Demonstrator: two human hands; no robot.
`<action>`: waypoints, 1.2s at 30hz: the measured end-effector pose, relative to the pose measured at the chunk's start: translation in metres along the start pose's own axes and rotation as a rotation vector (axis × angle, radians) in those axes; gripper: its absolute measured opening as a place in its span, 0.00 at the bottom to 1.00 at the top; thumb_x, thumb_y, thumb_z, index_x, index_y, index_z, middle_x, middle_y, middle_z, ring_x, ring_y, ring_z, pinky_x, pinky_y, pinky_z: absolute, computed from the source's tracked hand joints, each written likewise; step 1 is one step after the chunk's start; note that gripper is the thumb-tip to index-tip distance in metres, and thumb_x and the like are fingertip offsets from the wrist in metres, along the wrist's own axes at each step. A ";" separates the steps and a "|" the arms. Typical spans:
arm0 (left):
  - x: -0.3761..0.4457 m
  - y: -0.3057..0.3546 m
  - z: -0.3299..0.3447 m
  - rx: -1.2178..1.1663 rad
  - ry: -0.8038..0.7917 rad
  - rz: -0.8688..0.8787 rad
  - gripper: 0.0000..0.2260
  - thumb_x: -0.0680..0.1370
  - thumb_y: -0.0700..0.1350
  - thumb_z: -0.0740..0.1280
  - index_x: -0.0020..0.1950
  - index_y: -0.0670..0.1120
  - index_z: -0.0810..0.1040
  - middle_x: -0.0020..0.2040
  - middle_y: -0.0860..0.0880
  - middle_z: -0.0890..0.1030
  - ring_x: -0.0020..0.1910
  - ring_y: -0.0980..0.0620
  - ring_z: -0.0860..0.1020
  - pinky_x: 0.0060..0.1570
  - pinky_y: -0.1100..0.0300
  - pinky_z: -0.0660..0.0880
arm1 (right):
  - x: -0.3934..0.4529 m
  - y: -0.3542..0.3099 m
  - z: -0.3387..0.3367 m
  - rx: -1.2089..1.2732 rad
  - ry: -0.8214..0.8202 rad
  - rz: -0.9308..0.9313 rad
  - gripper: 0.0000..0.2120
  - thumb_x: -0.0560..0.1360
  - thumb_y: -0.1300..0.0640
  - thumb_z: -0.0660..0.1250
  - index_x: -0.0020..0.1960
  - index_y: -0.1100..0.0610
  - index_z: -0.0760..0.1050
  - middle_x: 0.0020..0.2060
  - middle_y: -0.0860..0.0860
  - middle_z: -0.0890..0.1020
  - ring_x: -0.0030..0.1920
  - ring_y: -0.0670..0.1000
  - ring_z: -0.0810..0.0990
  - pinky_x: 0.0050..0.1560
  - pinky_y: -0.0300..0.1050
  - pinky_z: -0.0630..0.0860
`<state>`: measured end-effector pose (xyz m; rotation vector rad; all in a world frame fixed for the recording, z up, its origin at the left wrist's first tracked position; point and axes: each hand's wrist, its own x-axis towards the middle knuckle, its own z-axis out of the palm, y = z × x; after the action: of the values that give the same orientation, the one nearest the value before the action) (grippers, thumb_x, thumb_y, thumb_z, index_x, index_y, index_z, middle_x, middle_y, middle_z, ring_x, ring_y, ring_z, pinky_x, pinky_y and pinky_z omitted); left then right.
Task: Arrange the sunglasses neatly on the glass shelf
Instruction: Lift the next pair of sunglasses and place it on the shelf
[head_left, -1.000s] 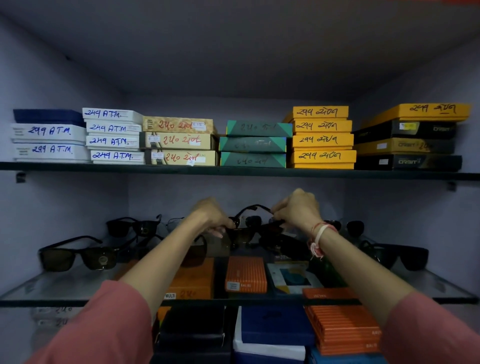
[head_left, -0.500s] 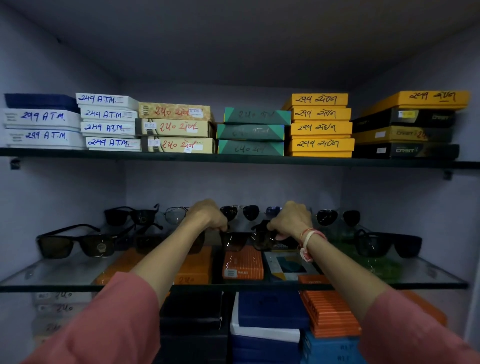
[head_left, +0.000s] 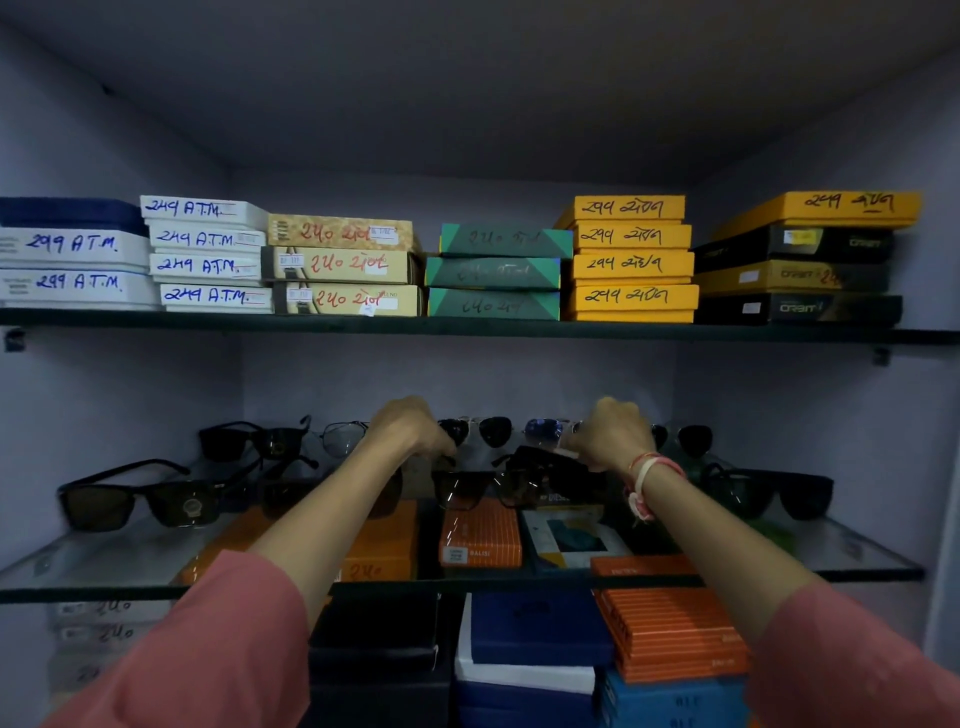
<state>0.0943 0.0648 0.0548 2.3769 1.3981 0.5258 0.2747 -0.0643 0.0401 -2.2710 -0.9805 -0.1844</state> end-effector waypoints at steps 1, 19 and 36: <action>0.000 0.002 0.000 0.006 0.019 0.003 0.17 0.70 0.53 0.74 0.37 0.45 0.69 0.36 0.50 0.74 0.35 0.53 0.74 0.31 0.61 0.69 | 0.001 0.006 -0.005 -0.056 -0.033 0.014 0.14 0.71 0.51 0.73 0.40 0.62 0.77 0.45 0.58 0.83 0.45 0.59 0.83 0.45 0.51 0.82; -0.001 0.058 0.017 -0.246 0.120 0.274 0.21 0.78 0.50 0.66 0.69 0.43 0.74 0.64 0.42 0.79 0.55 0.42 0.81 0.58 0.53 0.78 | 0.004 0.046 -0.035 0.287 0.099 -0.253 0.10 0.68 0.58 0.78 0.46 0.64 0.86 0.42 0.57 0.87 0.42 0.51 0.84 0.49 0.45 0.82; -0.015 0.090 0.021 -0.270 0.257 0.322 0.08 0.75 0.41 0.70 0.47 0.36 0.85 0.47 0.41 0.86 0.46 0.42 0.84 0.47 0.55 0.81 | -0.005 0.045 -0.054 0.372 0.368 -0.308 0.10 0.72 0.54 0.74 0.43 0.62 0.86 0.40 0.56 0.88 0.39 0.49 0.84 0.44 0.37 0.76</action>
<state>0.1659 0.0079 0.0753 2.3787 0.9593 1.0658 0.3088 -0.1237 0.0569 -1.6683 -1.0579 -0.4896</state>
